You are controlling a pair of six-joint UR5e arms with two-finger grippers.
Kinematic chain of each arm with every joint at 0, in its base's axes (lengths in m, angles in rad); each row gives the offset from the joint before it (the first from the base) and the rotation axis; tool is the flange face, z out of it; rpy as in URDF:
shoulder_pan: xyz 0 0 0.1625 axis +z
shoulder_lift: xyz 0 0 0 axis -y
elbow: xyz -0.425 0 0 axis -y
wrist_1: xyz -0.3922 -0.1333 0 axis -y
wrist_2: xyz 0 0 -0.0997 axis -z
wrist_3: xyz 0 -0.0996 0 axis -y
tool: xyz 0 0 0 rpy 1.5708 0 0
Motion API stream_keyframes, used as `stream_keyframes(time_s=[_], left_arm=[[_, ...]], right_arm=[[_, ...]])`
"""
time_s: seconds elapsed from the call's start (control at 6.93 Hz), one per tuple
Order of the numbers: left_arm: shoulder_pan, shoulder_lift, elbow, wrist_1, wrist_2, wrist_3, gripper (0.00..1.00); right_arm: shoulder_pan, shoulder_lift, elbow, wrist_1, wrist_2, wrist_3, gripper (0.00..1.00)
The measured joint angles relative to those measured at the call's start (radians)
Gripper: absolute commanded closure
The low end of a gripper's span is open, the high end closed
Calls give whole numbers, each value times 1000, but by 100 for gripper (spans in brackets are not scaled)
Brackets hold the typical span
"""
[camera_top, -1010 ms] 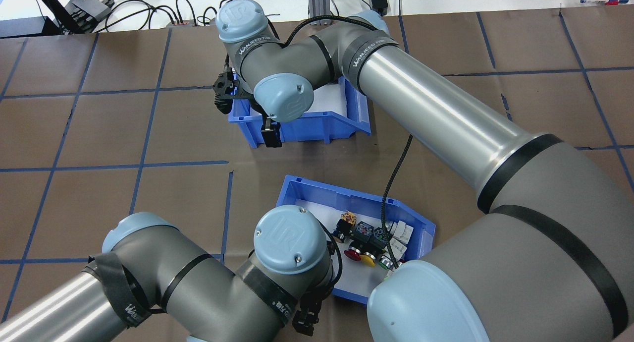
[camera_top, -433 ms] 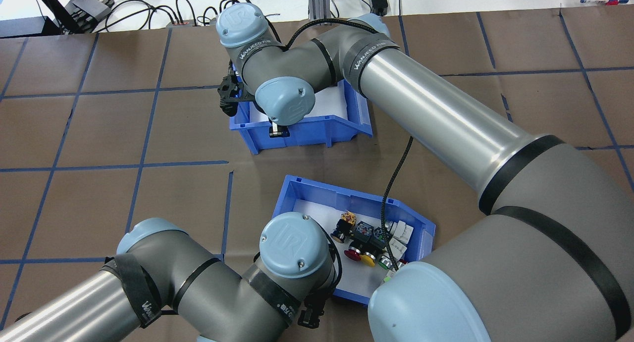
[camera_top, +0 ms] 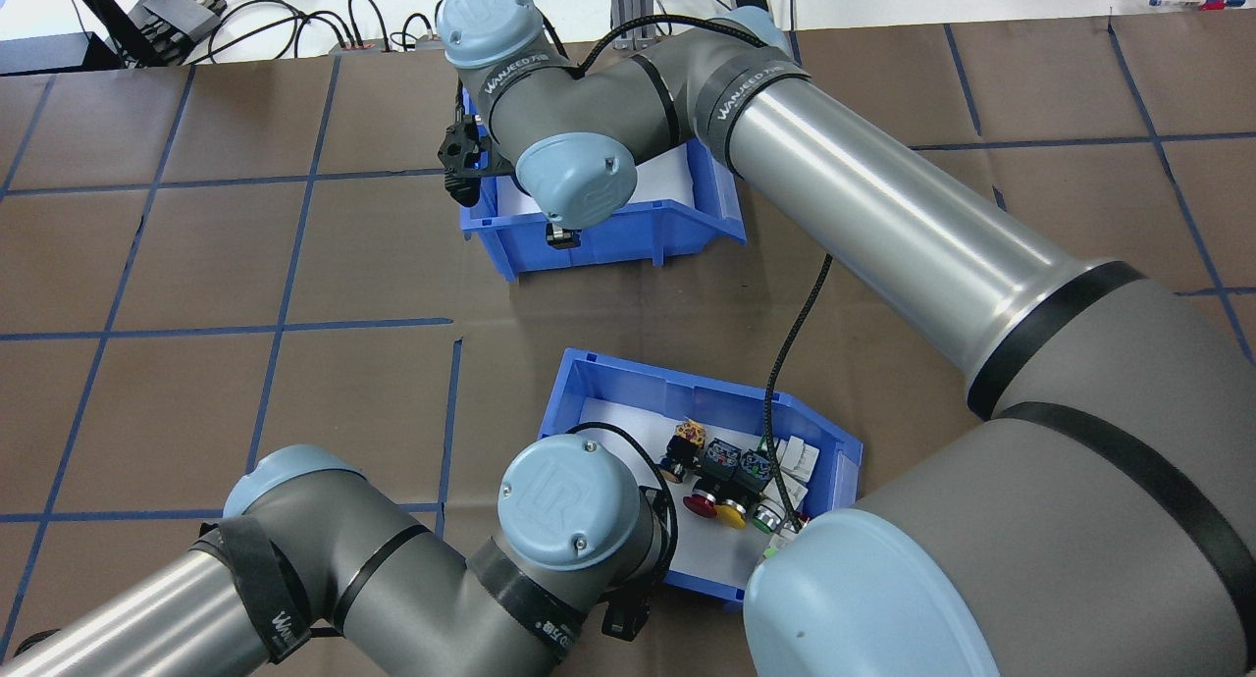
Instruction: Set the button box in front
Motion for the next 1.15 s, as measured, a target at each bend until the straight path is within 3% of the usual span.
stream_keyframes(time_s=[0.43, 0.87, 1.15], left_arm=[[46, 123, 2, -66, 65, 49, 100], [286, 223, 14, -172, 73, 142, 100], [451, 198, 59, -200, 67, 276, 100]], right_arm=[[-141, -91, -7, 37, -4, -108, 99], [-330, -210, -4, 160, -3, -289, 99], [-471, -285, 21, 237, 1, -435, 99]])
